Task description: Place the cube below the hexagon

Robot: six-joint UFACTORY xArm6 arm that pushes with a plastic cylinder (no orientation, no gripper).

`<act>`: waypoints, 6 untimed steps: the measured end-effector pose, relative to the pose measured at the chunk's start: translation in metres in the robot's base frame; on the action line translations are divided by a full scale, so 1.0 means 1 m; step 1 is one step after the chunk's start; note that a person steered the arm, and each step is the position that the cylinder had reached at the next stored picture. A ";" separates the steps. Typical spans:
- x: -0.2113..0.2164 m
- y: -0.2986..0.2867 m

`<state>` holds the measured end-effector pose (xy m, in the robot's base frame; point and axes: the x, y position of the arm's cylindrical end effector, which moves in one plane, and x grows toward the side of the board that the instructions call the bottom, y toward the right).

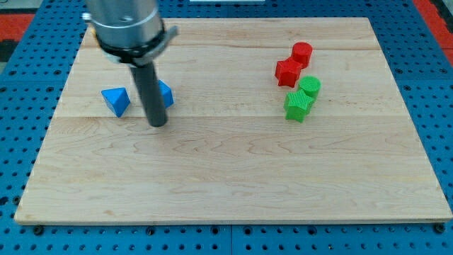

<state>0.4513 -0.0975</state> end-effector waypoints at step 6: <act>-0.101 -0.085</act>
